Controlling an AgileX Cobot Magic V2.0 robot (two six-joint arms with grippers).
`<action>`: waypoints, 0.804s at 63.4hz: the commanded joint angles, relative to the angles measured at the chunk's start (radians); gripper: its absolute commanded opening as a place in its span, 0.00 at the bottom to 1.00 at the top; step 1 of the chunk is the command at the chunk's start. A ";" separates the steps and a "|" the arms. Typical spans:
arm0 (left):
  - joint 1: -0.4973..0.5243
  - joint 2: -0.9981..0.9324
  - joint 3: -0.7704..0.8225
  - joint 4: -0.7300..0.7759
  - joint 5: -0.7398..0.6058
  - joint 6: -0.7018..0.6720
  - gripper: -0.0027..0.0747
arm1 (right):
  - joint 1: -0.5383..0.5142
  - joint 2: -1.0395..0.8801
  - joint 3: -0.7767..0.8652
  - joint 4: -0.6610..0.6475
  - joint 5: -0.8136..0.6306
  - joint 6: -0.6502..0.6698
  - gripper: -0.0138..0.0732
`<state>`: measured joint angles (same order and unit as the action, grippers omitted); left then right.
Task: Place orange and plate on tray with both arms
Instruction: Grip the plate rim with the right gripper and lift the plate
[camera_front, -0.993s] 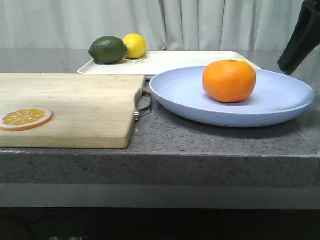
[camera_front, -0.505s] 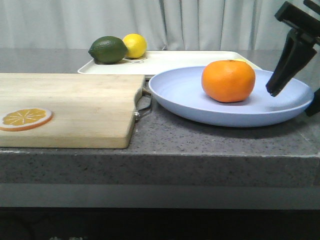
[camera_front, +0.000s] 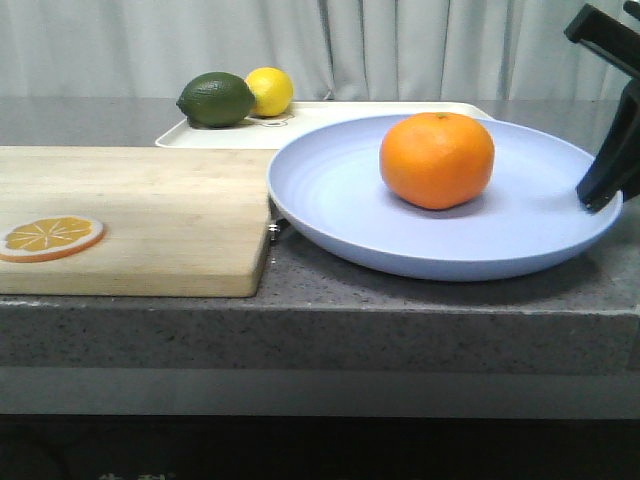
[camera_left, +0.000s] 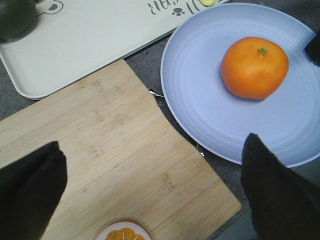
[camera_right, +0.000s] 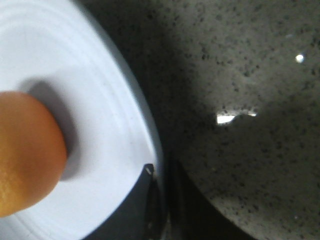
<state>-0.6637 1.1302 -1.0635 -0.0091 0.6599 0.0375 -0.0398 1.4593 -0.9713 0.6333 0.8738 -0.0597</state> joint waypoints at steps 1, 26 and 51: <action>0.003 -0.025 -0.026 0.002 -0.075 -0.008 0.92 | -0.025 -0.029 -0.032 0.043 0.015 -0.003 0.14; 0.003 -0.025 -0.026 0.002 -0.078 -0.008 0.92 | -0.041 -0.018 -0.172 0.042 0.075 -0.003 0.09; 0.003 -0.025 -0.026 0.002 -0.087 -0.008 0.92 | -0.027 0.222 -0.571 0.042 0.189 0.037 0.09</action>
<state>-0.6637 1.1302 -1.0635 -0.0091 0.6553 0.0375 -0.0754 1.6780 -1.4238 0.6144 1.0741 -0.0377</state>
